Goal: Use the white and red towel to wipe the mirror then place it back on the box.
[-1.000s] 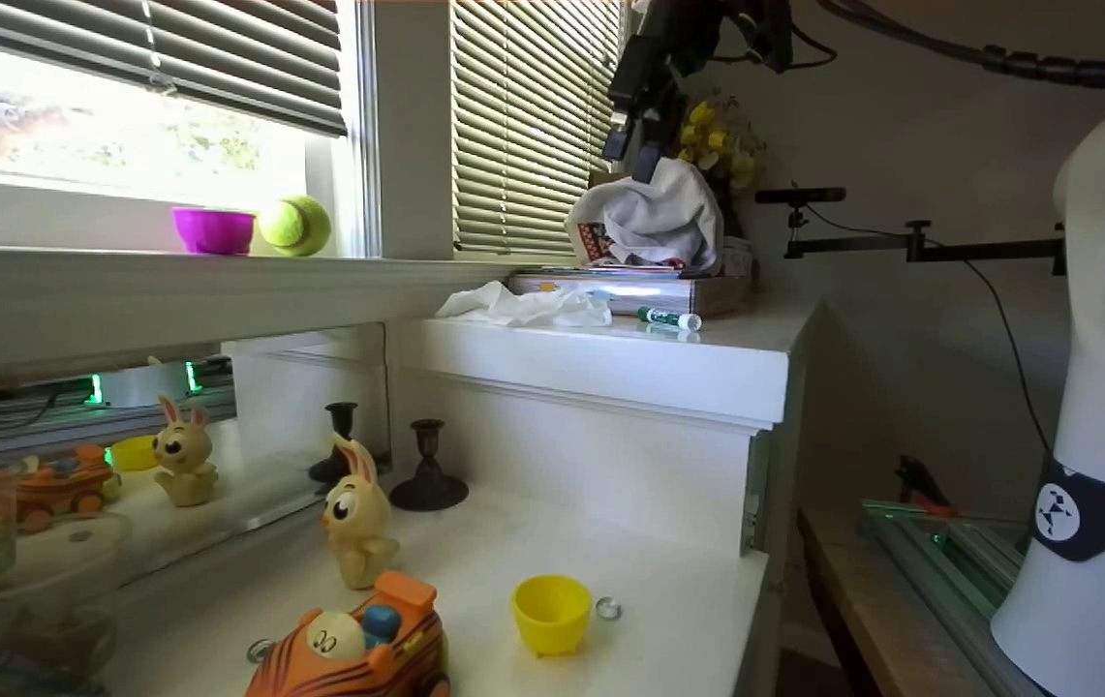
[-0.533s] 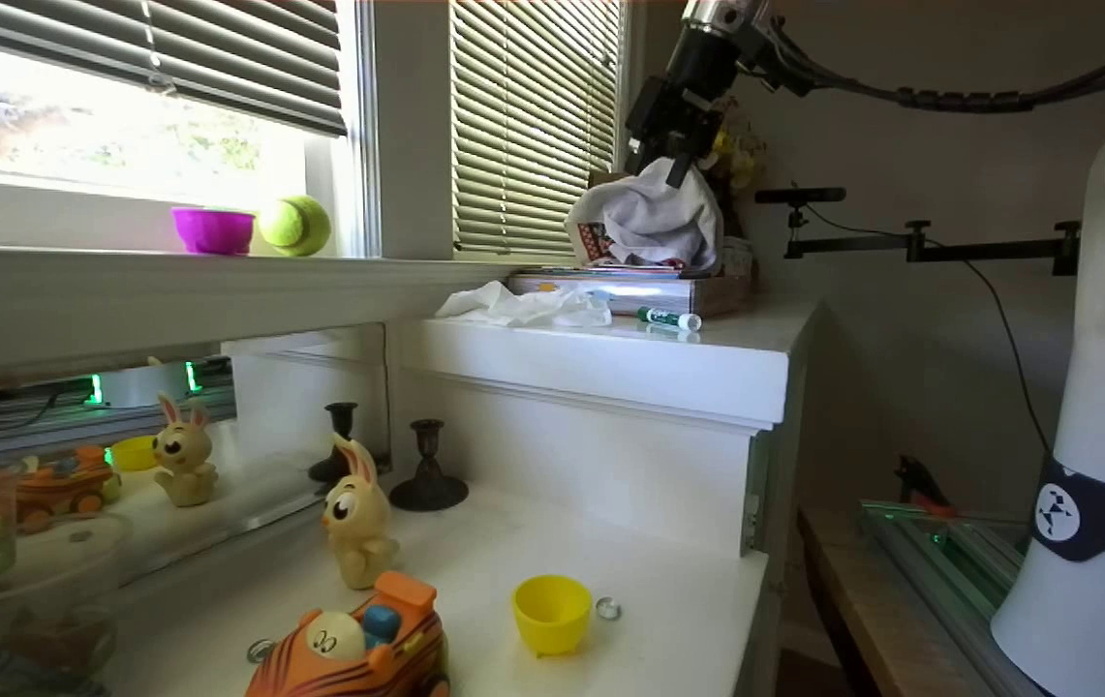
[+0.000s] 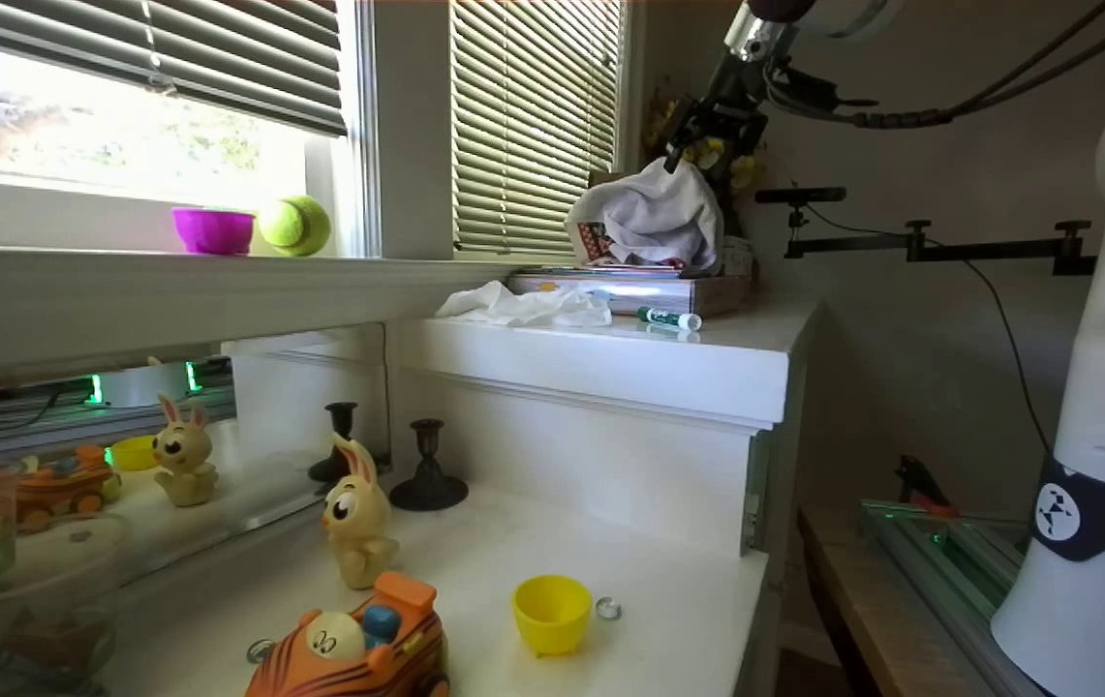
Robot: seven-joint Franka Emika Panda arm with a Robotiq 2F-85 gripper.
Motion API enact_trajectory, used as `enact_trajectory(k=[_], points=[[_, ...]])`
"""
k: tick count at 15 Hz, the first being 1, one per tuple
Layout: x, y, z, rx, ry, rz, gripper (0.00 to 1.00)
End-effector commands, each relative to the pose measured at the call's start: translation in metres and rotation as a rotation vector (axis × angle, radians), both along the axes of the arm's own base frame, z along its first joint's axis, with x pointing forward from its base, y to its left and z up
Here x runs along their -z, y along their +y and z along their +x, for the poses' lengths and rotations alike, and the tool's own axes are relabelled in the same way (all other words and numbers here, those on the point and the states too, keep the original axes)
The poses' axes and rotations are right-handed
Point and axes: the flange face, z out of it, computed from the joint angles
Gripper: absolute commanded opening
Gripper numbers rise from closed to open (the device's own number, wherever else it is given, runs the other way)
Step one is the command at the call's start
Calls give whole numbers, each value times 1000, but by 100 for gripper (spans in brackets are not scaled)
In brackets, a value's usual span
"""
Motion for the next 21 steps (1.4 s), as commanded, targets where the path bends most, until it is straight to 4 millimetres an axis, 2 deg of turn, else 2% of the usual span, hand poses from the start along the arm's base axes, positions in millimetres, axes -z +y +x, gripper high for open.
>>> enact_trajectory(k=[1,5,6,7,10,12,17,21], points=[[-3,-28,8,106,6,-98,100],[3,-43,14,167,39,-160,100],[3,-45,15,178,50,-161,75],[6,-46,17,178,59,-160,74],[10,-45,27,155,61,-149,52],[5,-39,31,148,59,-148,38],[-22,-20,37,115,48,-194,1],[-48,-3,36,100,28,-224,0]])
